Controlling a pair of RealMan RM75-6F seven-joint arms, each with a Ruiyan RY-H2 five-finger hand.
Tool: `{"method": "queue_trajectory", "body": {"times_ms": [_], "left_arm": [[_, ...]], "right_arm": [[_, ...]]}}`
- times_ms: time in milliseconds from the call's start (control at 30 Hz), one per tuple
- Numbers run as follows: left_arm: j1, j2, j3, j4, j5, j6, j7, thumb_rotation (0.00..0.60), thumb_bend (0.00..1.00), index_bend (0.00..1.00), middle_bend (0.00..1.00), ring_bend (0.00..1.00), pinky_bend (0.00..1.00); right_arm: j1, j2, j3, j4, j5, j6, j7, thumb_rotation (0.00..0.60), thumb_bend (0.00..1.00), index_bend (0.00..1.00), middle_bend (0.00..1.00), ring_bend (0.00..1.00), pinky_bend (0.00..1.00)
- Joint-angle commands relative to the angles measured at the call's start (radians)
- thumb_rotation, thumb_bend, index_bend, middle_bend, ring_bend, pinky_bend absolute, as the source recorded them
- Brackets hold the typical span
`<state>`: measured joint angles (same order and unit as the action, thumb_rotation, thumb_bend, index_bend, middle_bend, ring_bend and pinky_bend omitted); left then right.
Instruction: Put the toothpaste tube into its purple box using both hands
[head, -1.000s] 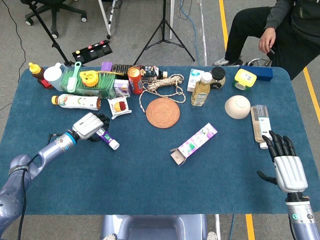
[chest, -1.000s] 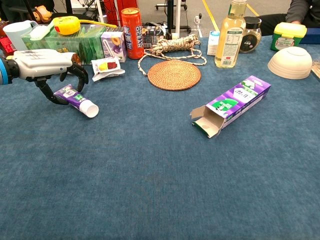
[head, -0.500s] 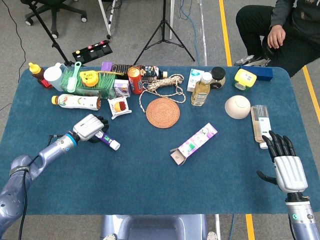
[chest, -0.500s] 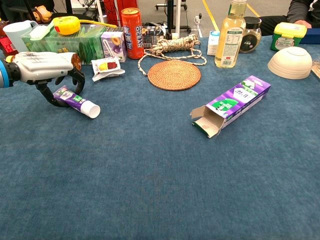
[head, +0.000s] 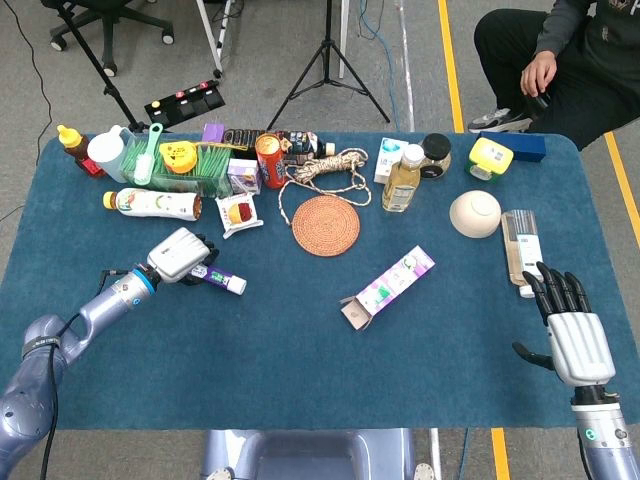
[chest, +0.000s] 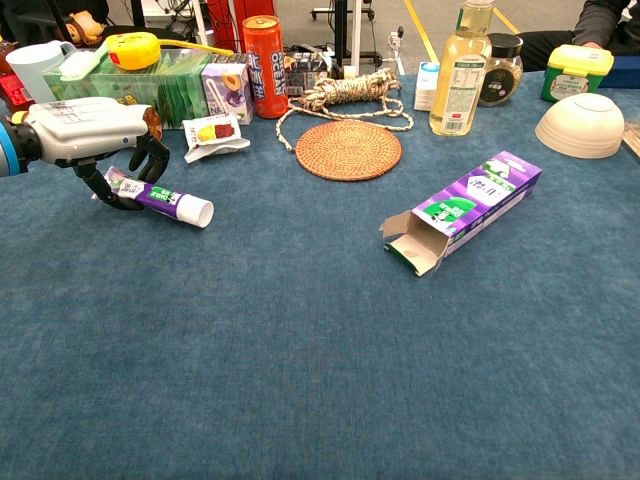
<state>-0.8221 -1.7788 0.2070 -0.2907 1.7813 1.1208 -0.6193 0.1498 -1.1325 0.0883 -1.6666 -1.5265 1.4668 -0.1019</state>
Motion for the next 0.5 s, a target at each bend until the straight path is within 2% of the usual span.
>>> {"method": "queue_trajectory", "body": {"times_ms": [33, 500], "left_arm": [[0.002, 0.006, 0.000, -0.008, -0.001, 0.007, 0.012, 0.600, 0.42, 0.68, 0.59, 0.51, 0.73], [0.012, 0.080, -0.034, -0.138, -0.035, 0.064, 0.012, 0.600, 0.43, 0.69, 0.60, 0.53, 0.75]], "right_arm": [[0.000, 0.001, -0.001, -0.001, -0.002, 0.002, 0.000, 0.600, 0.00, 0.04, 0.00, 0.00, 0.00], [0.005, 0.003, -0.012, 0.001, -0.021, -0.009, 0.010, 0.600, 0.00, 0.04, 0.00, 0.00, 0.00]]}}
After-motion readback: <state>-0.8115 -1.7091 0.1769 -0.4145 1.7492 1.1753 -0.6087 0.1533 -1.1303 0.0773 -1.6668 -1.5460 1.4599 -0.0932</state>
